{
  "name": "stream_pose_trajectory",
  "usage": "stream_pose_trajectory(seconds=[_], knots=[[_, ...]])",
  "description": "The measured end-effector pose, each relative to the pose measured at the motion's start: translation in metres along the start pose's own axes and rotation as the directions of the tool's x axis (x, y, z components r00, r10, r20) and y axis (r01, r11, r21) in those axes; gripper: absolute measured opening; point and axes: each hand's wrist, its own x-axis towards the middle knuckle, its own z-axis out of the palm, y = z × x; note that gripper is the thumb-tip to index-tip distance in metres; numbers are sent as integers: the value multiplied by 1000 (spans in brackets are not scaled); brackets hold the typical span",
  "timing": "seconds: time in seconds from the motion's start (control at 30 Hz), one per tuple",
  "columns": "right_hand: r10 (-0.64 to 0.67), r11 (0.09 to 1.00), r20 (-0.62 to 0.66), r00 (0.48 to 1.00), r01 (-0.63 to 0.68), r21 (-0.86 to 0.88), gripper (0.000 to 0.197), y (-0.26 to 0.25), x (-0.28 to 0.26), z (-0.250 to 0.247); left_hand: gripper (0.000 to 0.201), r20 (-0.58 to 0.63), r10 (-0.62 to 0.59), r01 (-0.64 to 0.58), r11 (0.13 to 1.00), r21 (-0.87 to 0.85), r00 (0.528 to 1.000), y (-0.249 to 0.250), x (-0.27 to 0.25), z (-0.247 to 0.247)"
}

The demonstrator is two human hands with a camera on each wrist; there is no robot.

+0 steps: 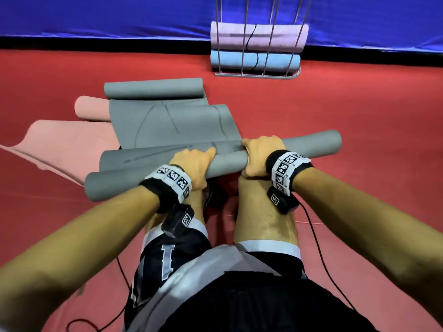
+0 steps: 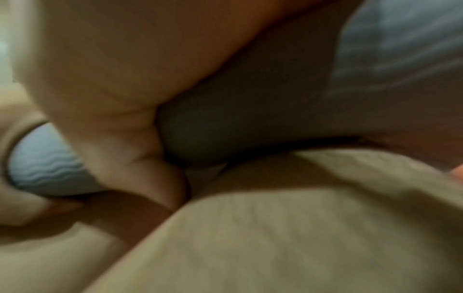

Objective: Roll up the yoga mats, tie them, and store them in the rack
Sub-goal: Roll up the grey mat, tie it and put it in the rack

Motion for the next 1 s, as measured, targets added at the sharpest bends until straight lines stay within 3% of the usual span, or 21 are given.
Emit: stream_pose_trajectory(seconds=[0.1,0.2,0.3,0.43,0.5,0.57,0.67,0.73,0.83,0.93,1.0], knots=[[-80,995,-93,992,74,-62,63,-2,-5,9,48,105,5,8,992,-123,994,-4,14,-11],[-81,988,-91,993,68,-140,56,-9,5,7,52,256,97,-20,958,-287,962,-11,20,-18],[-92,984,-51,994,83,-160,42,-12,13,-4,46,143,60,-30,978,-208,988,-11,17,-16],[-40,992,55,998,46,-115,40,-14,21,-16,77,-100,0,10,995,100,995,2,5,4],[-20,992,140,990,37,-118,39,-18,30,-23,80,-129,-31,47,991,126,991,7,2,10],[-8,994,210,978,30,-105,42,-20,34,-26,66,-103,-45,53,995,80,994,5,9,6],[-15,1000,205,979,20,-23,48,-13,44,-28,47,-44,-47,46,999,-23,998,-7,25,-10],[-64,997,122,990,60,37,56,-10,48,-26,47,9,-53,54,995,-89,999,-12,35,-17],[-111,994,-13,994,111,-15,72,-14,47,-10,51,88,-50,64,983,-172,995,-21,50,-24],[-84,995,-49,995,81,-60,55,-21,50,-1,52,213,24,31,967,-252,977,-27,59,-27],[-89,993,-28,996,87,-82,45,-23,57,-7,51,195,1,45,971,-236,981,-27,59,-27]])
